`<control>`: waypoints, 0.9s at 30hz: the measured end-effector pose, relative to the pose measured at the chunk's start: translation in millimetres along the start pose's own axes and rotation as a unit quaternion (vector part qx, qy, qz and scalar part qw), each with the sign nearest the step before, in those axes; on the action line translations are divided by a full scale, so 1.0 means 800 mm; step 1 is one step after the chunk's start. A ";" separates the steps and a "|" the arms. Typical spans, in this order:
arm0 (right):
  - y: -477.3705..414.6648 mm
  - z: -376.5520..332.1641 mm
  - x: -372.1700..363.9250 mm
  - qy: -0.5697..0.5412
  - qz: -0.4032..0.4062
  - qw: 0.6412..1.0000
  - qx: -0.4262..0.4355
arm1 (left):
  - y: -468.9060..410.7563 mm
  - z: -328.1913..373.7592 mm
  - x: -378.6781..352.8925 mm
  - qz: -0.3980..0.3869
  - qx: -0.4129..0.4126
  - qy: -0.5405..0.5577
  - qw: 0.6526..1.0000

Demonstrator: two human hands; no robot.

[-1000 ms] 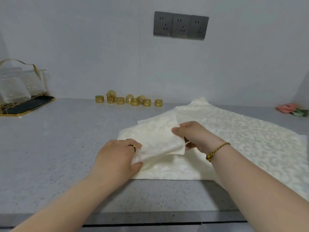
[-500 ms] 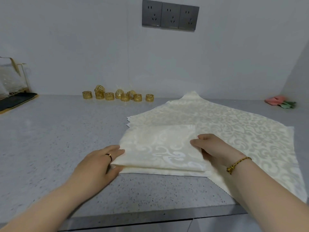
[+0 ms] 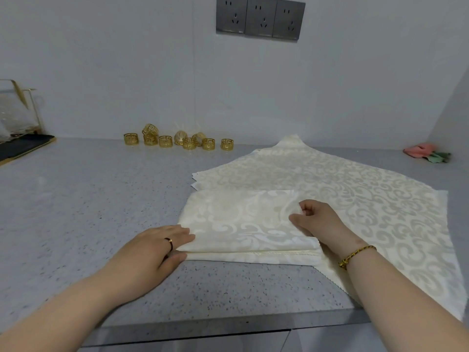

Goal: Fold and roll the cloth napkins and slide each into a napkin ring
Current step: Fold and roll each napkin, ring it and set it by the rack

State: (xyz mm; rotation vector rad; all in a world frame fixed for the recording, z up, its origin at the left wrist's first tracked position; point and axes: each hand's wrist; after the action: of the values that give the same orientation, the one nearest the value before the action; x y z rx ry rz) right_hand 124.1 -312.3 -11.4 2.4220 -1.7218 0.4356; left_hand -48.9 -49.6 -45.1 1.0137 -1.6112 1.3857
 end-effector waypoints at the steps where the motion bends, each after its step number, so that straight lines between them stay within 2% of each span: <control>1: 0.000 0.000 0.000 0.003 0.000 1.000 0.006 | -0.001 -0.002 0.002 -0.014 -0.001 -0.005 1.000; 5: 0.001 0.006 -0.004 0.017 -0.010 1.000 0.016 | 0.002 -0.010 0.008 -0.029 -0.029 -0.010 0.999; 9: 0.000 0.008 -0.008 0.044 -0.014 0.998 0.034 | 0.004 -0.018 0.007 -0.003 -0.057 -0.014 0.998; 13: -0.001 0.009 -0.008 0.091 -0.015 0.994 0.055 | 0.009 -0.017 0.006 -0.030 -0.028 0.033 0.999; 16: 0.000 0.010 -0.007 0.111 0.003 0.991 0.072 | 0.011 -0.009 0.010 0.004 -0.015 0.047 0.999; 21: -0.003 0.013 -0.006 0.121 0.010 0.988 0.093 | -0.006 0.026 0.016 0.028 -0.077 -0.007 0.997; 26: -0.003 0.015 -0.006 0.144 0.003 0.985 0.099 | -0.050 0.083 0.029 -0.005 -0.098 -0.073 0.992; 27: -0.003 0.015 -0.006 0.145 0.000 0.984 0.098 | -0.057 0.092 0.019 -0.050 -0.081 -0.073 0.993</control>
State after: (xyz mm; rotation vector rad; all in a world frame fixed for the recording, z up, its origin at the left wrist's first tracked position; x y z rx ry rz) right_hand 126.3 -310.5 -23.9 2.3373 -1.6195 0.9490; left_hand -16.7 -127.8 -22.5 1.1031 -1.7245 1.1175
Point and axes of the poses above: each hand's wrist, its own y-axis away from the middle knuckle, its own x-axis out of the back of the hand, z = x × y, and after that the axes turned 11 degrees about -y, right-handed
